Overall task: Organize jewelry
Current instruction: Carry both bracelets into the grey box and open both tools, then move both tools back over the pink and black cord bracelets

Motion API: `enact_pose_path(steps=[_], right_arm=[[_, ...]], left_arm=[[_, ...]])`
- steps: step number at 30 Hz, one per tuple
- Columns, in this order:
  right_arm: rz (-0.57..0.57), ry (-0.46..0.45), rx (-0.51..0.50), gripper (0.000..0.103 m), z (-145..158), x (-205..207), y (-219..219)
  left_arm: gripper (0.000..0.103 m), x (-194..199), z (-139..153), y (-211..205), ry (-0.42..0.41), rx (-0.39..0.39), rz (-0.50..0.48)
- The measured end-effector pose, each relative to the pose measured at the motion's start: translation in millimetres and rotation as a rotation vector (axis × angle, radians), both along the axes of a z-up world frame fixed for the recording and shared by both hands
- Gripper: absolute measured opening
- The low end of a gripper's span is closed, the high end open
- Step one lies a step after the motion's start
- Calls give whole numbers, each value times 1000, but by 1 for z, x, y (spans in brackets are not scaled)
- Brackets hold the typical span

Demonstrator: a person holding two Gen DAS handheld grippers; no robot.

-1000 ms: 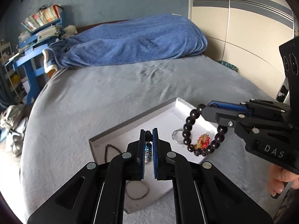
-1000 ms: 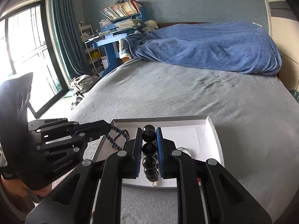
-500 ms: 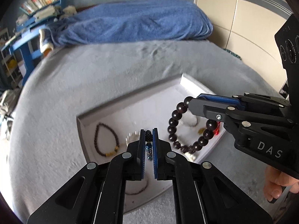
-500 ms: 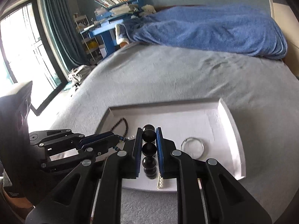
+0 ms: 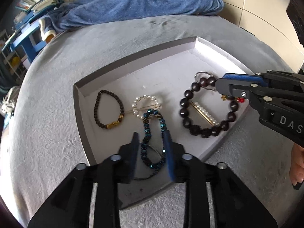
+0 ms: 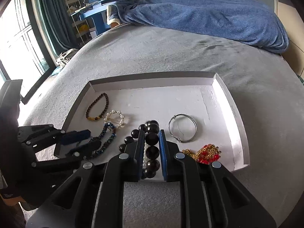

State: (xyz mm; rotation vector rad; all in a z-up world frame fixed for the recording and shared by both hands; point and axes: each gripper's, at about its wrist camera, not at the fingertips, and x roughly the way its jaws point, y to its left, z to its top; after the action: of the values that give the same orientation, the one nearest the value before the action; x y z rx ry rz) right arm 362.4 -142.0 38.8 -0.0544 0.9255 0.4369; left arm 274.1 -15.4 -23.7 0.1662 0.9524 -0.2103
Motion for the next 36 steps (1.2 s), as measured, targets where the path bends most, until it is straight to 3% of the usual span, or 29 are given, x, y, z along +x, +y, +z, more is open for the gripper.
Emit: enact_pose_path(steps=[8, 18, 24, 27, 36], right_arm=[[-17, -47, 24, 46, 16, -8, -14], [-33, -91, 55, 58, 33, -29, -22], [-6, -124, 69, 70, 47, -55, -19], [9, -139, 69, 76, 52, -71, -17], [-1, -137, 86, 84, 50, -108, -26]], left_arm=[[66, -13, 22, -3, -63, -9, -19], [69, -35, 45, 11, -106, -56, 2], [70, -59, 60, 22, -133, -81, 17], [81, -72, 65, 29, -153, -84, 25], [82, -108, 57, 49, -142, -86, 54]])
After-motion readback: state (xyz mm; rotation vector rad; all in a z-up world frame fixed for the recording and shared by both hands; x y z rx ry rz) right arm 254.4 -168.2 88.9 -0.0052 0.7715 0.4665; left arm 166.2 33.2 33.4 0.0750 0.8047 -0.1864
